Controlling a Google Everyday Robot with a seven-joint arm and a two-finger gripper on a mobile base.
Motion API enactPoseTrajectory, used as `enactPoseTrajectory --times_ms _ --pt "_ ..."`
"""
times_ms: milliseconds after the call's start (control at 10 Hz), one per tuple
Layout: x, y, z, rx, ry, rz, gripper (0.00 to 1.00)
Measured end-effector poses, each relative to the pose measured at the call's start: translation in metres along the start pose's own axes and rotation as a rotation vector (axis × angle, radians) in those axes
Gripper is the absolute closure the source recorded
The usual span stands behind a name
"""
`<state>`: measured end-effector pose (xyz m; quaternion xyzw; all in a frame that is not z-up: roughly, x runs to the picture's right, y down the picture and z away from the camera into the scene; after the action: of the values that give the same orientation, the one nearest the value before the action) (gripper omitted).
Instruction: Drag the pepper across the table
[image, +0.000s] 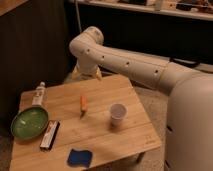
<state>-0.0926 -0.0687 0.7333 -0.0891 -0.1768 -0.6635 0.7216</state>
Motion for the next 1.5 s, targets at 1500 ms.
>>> enactPoseTrajectory --times_ms 1500 --pt "-0.024 0.039 0.074 0.194 -0.103 0.096 0.20"
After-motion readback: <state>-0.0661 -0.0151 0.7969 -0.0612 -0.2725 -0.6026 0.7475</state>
